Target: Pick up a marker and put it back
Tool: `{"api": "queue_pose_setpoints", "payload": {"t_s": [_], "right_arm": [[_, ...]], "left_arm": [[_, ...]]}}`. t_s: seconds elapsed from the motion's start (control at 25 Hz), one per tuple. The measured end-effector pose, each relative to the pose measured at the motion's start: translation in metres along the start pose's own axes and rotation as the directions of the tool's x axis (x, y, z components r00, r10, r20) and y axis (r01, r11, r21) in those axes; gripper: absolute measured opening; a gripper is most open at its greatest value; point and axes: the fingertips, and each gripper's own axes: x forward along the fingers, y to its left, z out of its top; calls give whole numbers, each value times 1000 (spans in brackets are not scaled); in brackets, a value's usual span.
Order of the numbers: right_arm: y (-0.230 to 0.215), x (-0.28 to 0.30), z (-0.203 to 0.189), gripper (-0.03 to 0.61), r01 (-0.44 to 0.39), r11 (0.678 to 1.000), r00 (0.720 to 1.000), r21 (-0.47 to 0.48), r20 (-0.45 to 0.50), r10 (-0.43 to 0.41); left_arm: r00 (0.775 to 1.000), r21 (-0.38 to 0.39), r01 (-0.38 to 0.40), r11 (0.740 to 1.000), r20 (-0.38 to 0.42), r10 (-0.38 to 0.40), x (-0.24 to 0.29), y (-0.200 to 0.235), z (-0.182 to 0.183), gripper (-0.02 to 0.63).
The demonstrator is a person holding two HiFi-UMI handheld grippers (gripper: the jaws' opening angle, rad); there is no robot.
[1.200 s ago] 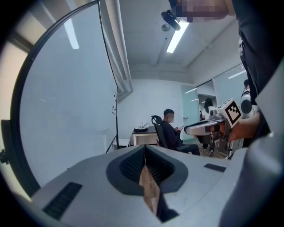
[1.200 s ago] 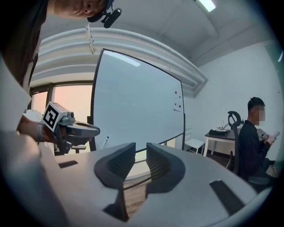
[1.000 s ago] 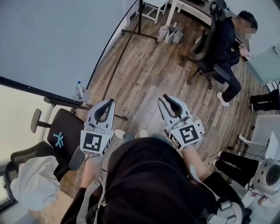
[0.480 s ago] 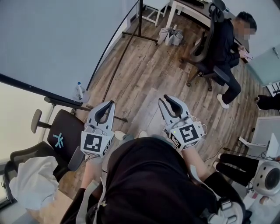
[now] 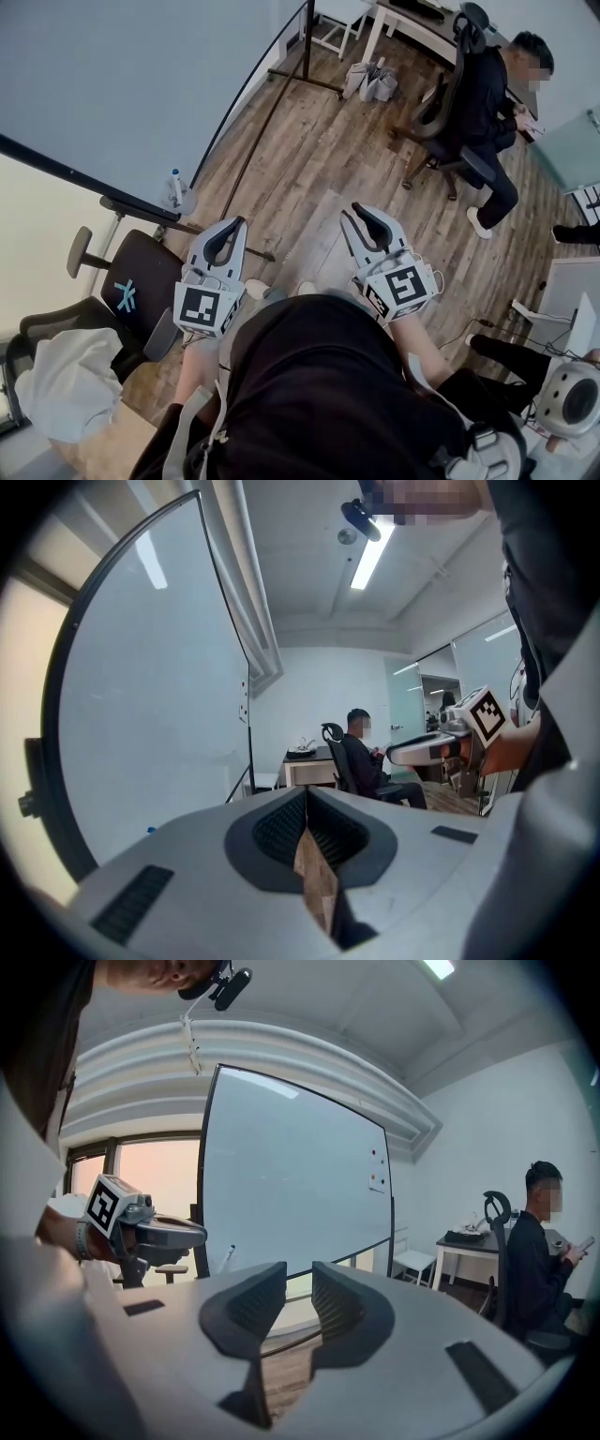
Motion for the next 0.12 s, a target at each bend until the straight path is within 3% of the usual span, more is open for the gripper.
{"api": "queue_pose_setpoints", "payload": {"t_s": [0.12], "right_arm": [[2, -3, -3, 83, -5, 1000, 1000, -2, 0, 5]], "left_arm": [[1000, 0, -8, 1000, -2, 8, -4, -1, 0, 9]]}}
